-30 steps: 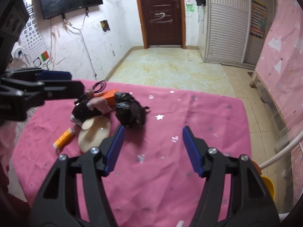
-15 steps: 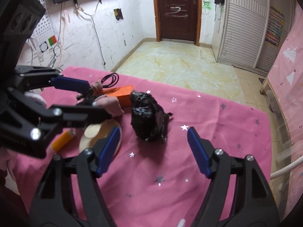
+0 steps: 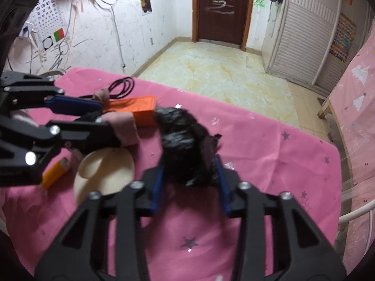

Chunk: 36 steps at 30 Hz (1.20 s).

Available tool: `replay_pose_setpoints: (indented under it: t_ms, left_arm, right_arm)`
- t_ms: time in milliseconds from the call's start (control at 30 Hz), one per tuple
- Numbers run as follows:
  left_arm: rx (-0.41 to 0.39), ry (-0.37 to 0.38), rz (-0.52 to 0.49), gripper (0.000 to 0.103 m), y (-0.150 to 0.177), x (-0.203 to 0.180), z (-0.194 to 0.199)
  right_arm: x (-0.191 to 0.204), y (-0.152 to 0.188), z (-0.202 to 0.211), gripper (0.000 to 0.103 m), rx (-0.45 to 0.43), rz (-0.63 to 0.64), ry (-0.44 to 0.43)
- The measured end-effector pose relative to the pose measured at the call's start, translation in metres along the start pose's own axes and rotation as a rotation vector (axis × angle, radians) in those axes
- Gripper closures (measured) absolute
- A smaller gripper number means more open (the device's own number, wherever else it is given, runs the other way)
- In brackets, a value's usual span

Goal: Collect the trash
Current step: 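Grasp the black plastic bag with the right tool while the left tool grasps the pink toy, then carry the black bag and pink toy to the yellow bin and open both tools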

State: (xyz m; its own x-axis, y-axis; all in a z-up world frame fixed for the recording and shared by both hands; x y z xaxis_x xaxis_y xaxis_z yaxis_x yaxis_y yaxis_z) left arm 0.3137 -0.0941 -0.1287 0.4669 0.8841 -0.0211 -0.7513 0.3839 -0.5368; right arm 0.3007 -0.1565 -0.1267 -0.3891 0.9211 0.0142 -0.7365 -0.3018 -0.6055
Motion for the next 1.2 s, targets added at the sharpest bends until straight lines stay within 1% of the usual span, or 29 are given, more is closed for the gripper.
replay_pose_setpoints:
  t_ms: [67, 133, 200, 267, 333, 400, 533, 700, 867, 1000, 1200]
  left_arm:
    - [-0.001, -0.010, -0.020, 0.080, 0.000, -0.001, 0.000]
    - [0.000, -0.020, -0.029, 0.080, 0.000, -0.002, 0.001]
    - [-0.003, -0.040, -0.041, 0.081, -0.001, -0.005, 0.001]
    - [-0.007, -0.066, -0.048, 0.086, -0.001, -0.007, 0.002]
    - [-0.010, -0.089, -0.051, 0.089, 0.000, -0.007, 0.004]
    - [-0.015, -0.092, -0.057, 0.090, 0.001, -0.008, 0.009]
    - [-0.049, -0.082, -0.053, 0.090, -0.003, -0.014, 0.030]
    - [-0.094, -0.090, -0.053, 0.090, -0.013, -0.024, 0.058]
    - [-0.158, -0.090, -0.066, 0.090, -0.025, -0.046, 0.093]
    - [-0.202, -0.072, -0.080, 0.090, -0.035, -0.070, 0.115]
    - [-0.259, -0.030, -0.136, 0.090, -0.044, -0.126, 0.139]
  right_arm:
    - [-0.002, 0.000, 0.001, 0.080, -0.006, -0.007, 0.006]
    - [-0.003, 0.000, 0.004, 0.081, -0.017, -0.014, 0.007]
    - [-0.004, 0.000, 0.008, 0.081, -0.029, -0.020, 0.009]
    - [-0.006, -0.001, 0.015, 0.081, -0.046, -0.030, 0.008]
    - [-0.007, -0.001, 0.022, 0.081, -0.062, -0.041, 0.004]
    - [-0.010, 0.000, 0.029, 0.081, -0.076, -0.050, 0.007]
    - [-0.017, 0.003, 0.044, 0.081, -0.101, -0.067, 0.010]
    - [-0.030, 0.009, 0.068, 0.081, -0.144, -0.104, 0.012]
    - [-0.044, 0.019, 0.097, 0.081, -0.192, -0.135, 0.028]
    - [-0.061, 0.032, 0.123, 0.081, -0.228, -0.164, 0.051]
    - [-0.093, 0.058, 0.160, 0.081, -0.276, -0.222, 0.098]
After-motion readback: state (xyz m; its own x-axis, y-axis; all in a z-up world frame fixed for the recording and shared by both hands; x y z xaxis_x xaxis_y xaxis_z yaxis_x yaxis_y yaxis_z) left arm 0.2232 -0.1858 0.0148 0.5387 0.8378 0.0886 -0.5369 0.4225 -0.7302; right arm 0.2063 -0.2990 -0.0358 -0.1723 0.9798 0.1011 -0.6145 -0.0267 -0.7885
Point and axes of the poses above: each gripper's, at about its wrist camera, not at the fingertips, and z roughly against the way its jaws point, x to its left, y to its underside, the point moved 7 cm from there along -z, roughly the way its jaws point
